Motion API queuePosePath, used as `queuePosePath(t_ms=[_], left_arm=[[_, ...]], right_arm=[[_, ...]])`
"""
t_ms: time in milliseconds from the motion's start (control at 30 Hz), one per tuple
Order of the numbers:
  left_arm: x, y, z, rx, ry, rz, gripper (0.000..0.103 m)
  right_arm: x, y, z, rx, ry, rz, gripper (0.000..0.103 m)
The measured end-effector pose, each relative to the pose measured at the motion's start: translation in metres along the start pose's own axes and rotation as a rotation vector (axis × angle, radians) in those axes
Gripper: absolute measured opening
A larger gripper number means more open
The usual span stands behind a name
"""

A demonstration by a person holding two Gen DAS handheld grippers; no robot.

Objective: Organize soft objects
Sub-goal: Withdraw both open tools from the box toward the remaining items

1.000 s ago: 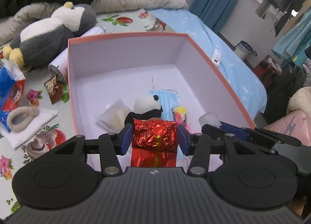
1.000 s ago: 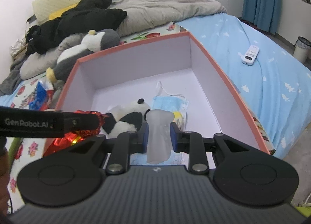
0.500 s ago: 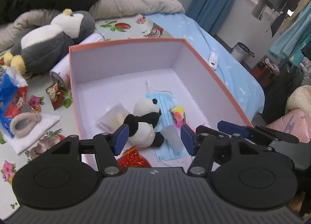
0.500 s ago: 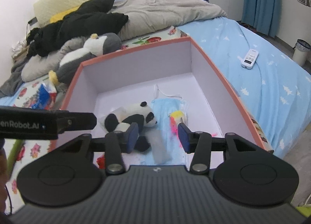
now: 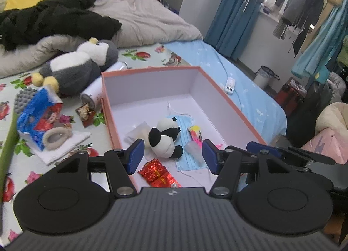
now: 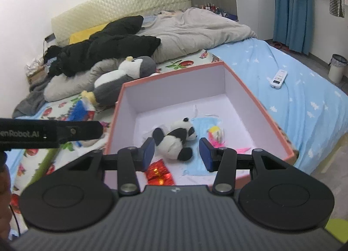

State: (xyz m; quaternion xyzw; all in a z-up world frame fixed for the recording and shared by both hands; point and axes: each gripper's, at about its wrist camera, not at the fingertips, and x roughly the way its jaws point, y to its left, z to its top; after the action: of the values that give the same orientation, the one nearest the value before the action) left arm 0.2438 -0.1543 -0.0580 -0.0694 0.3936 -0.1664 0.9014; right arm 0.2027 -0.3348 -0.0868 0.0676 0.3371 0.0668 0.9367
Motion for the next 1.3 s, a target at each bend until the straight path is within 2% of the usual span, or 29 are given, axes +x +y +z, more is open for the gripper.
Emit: queuePosePath(t_ms=[300, 533, 1000, 1300], left_arm=[[-0.06, 0.0, -0.035, -0.023, -0.052, -0.004, 0.065], [-0.099, 0.003, -0.059, -0.028, -0.09, 0.02, 0.065], [-0.127, 0.011, -0.073, -0.059, -0.107, 0.058, 0.065], [-0.144, 0.045, -0.081, -0.104, -0.137, 0.117, 0.065]], right_arm=[[-0.045, 0.024, -0.02, -0.032, -0.046, 0.021, 0.048], [-0.073, 0.035, -0.031, -0.042, -0.068, 0.052, 0.048], [-0.083, 0.055, -0.043, -0.062, -0.029, 0.1, 0.048], [-0.079, 0.084, -0.044, -0.104, -0.028, 0.149, 0.048]])
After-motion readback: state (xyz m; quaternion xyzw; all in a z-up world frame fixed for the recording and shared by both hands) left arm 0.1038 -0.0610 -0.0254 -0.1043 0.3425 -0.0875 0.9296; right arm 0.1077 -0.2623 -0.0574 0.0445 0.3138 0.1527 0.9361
